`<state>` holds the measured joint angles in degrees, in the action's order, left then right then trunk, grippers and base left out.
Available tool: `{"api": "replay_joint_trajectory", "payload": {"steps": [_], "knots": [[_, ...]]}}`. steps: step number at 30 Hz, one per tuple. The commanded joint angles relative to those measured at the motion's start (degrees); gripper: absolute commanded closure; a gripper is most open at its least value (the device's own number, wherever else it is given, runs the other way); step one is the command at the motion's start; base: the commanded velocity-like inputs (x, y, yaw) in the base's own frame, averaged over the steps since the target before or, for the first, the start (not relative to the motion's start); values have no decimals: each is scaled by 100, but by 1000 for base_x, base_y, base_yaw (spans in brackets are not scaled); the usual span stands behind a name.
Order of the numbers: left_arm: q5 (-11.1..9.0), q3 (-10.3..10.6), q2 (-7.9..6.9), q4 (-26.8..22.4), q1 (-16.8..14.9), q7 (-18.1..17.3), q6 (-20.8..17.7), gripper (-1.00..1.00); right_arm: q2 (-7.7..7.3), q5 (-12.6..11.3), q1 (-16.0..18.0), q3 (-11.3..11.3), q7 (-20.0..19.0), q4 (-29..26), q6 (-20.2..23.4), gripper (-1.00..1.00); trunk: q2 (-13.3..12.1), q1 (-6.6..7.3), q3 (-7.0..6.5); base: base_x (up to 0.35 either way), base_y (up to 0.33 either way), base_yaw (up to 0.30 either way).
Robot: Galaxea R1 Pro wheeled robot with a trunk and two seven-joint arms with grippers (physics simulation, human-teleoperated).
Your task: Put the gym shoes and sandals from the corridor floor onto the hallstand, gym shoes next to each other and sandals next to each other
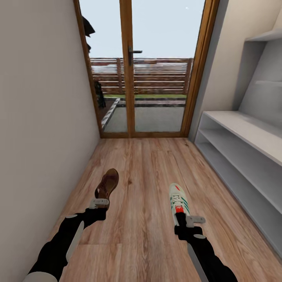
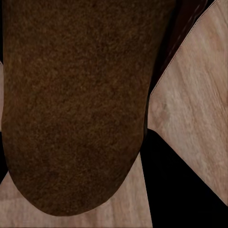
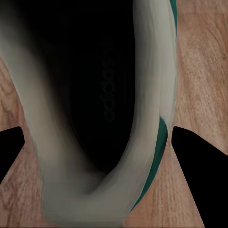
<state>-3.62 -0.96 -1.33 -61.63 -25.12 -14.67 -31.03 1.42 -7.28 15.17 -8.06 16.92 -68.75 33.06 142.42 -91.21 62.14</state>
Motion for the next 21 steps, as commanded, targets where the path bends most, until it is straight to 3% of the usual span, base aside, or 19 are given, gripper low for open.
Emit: {"api": "replay_joint_trajectory", "payload": {"steps": [1,21], "knots": [[-33,-10,1,-6,-4,-33,-43,100,-2,-54,3,-11,57,-7,16,100,2,-2,5,346,0,-4],[-33,-10,1,-6,-2,-34,-43,100,-2,-54,3,-11,57,-7,16,100,2,-2,5,346,0,0]]}}
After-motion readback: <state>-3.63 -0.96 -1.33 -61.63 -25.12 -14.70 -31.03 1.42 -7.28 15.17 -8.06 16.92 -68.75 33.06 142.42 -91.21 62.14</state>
